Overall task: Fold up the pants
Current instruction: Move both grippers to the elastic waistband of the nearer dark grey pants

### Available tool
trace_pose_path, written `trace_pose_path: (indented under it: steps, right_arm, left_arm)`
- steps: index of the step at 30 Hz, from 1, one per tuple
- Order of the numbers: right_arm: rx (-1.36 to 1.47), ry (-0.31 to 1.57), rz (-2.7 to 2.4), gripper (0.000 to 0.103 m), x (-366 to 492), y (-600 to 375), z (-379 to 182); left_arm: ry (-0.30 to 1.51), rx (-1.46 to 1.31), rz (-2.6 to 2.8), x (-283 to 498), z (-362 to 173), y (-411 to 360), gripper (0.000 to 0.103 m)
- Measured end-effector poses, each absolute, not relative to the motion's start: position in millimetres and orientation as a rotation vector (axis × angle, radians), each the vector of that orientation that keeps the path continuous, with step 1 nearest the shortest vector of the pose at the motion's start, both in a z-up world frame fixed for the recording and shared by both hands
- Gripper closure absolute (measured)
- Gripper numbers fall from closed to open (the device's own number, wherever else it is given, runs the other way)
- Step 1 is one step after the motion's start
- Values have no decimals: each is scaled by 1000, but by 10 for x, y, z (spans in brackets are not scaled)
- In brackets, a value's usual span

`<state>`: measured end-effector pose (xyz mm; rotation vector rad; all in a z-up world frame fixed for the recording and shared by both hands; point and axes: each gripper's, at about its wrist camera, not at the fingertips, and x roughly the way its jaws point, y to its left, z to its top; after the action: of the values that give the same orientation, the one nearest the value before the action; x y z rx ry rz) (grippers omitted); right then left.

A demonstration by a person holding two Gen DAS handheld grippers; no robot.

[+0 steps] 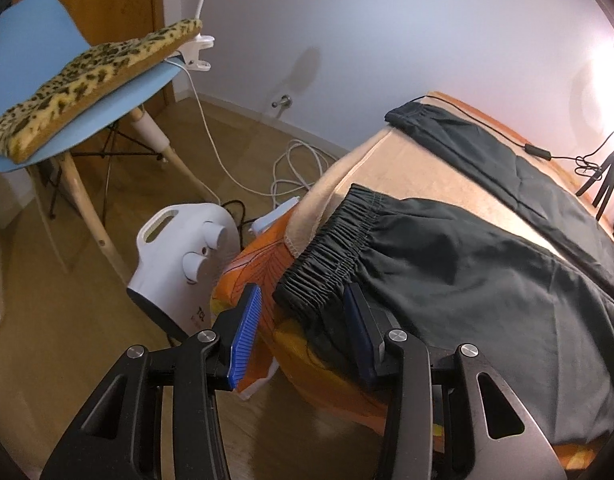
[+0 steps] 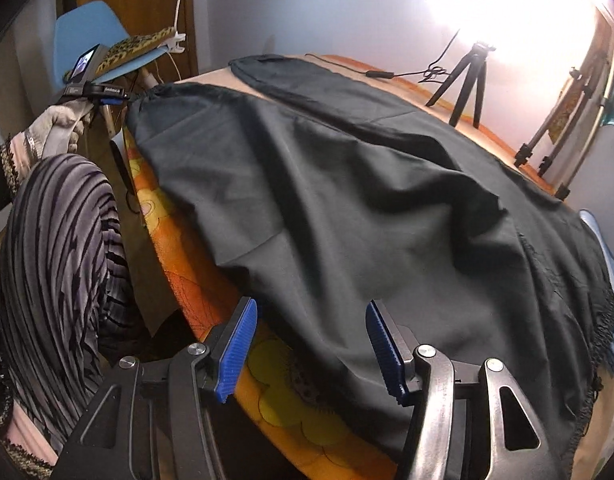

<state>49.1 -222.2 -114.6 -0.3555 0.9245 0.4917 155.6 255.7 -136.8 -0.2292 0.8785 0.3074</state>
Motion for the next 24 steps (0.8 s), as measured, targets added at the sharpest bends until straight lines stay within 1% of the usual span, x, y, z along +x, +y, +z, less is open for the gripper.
trace_pose_path:
  steps: [6,9,14,19,22,24]
  right_arm:
    - [-353,946,505,45,558,-2163,-1267]
    - [-377,955,502,45,572,-2143,-1305]
    - [-387,972,499,44,605,-2133,-1364]
    - [-438,978,497,44,599,-2076,-1432]
    - [-455,972,498,45,592,-2058,-1439]
    - [-461,971,502,49,585,-2056,-1436]
  left_arm:
    - [893,-220,298,1633,-1456,2524,62]
    - [896,-203,308,1658,-1482,2498,64]
    - [875,-215,318,1671,-1488,2501,73]
    - [844,-190,328,1669,-1473,2432,86]
    - [819,-221,327,1654,-1439,2446,90]
    - [803,-247,324,1642,-1404,2469,91]
